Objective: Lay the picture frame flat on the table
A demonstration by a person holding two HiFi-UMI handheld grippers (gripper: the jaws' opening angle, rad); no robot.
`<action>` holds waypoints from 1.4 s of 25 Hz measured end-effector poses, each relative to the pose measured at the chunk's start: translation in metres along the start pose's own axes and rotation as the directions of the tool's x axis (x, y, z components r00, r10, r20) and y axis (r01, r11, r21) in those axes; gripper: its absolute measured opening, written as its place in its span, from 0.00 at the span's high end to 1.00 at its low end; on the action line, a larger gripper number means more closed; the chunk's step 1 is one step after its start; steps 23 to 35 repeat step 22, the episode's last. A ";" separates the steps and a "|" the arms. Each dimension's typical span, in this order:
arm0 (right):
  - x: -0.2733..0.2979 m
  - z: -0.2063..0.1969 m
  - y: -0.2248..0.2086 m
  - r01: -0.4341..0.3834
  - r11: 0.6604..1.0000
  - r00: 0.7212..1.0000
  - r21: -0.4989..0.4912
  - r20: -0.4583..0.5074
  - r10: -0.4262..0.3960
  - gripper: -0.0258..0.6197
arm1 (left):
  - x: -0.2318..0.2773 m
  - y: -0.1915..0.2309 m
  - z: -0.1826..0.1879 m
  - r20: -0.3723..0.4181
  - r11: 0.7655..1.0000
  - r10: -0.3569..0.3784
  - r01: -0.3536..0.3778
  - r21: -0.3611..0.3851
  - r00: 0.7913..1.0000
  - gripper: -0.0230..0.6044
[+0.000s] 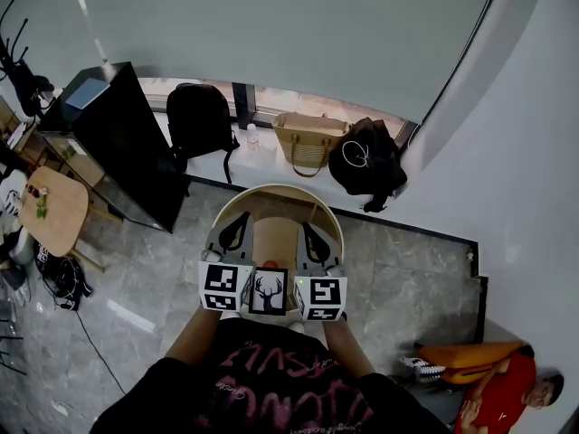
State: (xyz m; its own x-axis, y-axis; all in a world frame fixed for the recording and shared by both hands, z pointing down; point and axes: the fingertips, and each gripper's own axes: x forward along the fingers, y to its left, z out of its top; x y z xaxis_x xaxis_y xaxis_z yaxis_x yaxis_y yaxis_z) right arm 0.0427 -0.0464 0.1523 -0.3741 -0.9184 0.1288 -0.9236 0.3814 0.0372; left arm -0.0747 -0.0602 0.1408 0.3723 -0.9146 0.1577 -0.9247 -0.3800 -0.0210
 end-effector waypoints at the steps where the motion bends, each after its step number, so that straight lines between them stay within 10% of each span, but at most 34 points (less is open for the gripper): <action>1: 0.001 0.001 0.001 0.002 1.000 1.000 -0.002 0.002 -0.002 0.93 | 0.001 0.002 0.001 0.003 1.000 -0.002 0.002 -0.002 1.000 0.95; 35: 0.025 -0.004 0.009 0.059 0.998 0.998 -0.025 -0.032 -0.060 0.93 | 0.009 0.032 -0.006 0.016 0.999 -0.028 0.029 -0.031 0.999 0.95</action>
